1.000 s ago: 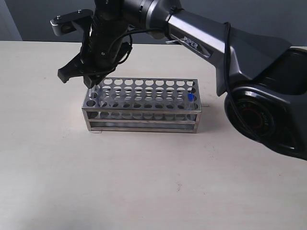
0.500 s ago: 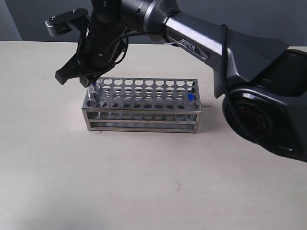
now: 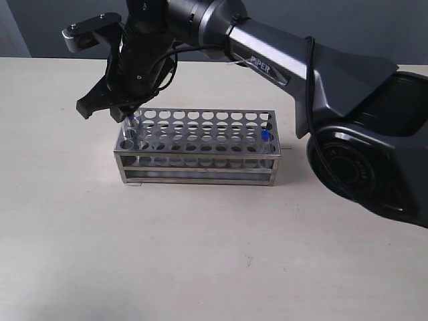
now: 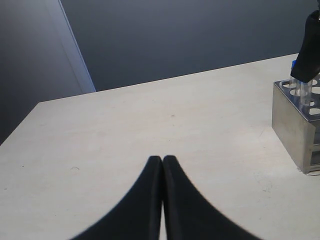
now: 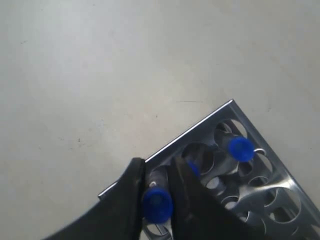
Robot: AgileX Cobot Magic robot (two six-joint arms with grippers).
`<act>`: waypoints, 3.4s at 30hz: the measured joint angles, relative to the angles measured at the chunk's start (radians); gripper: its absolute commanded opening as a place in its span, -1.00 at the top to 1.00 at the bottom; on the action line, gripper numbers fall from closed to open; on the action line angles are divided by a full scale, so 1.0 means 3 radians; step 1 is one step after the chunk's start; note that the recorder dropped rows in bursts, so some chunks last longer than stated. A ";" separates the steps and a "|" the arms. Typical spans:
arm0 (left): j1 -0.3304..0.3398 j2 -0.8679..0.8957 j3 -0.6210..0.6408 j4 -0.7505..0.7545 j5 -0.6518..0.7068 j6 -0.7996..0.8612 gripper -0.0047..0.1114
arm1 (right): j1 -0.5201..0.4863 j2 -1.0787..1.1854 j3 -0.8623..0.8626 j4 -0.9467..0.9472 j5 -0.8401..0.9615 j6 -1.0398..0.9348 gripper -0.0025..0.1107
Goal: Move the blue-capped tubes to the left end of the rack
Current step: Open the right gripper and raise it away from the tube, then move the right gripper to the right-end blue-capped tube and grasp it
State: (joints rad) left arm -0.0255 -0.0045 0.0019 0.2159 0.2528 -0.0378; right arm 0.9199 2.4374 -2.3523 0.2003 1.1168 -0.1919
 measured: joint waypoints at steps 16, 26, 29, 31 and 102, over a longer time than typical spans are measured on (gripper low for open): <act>0.0000 0.0000 0.0000 0.0000 0.0000 0.0000 0.91 | 0.0056 0.0008 -0.0005 -0.0076 0.0062 -0.0212 0.97; 0.0000 0.0000 0.0000 0.0000 0.0000 0.0000 0.91 | 0.0083 0.0011 -0.0013 -0.0134 0.0105 -0.0212 0.97; 0.0000 0.0000 0.0000 0.0000 0.0000 0.0000 0.91 | 0.0096 0.0011 -0.0013 -0.0171 0.0105 -0.0212 0.97; 0.0000 0.0000 0.0000 0.0000 0.0000 0.0000 0.91 | 0.0104 0.0011 -0.0013 -0.0192 0.0105 -0.0212 0.97; 0.0000 0.0000 0.0000 0.0000 0.0000 0.0000 0.91 | 0.0195 -0.1015 0.0265 -0.1528 0.0335 0.0803 0.31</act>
State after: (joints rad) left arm -0.0255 -0.0045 0.0019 0.2159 0.2528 -0.0378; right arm 0.9784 2.1331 -2.2728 -0.2581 1.2174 0.0489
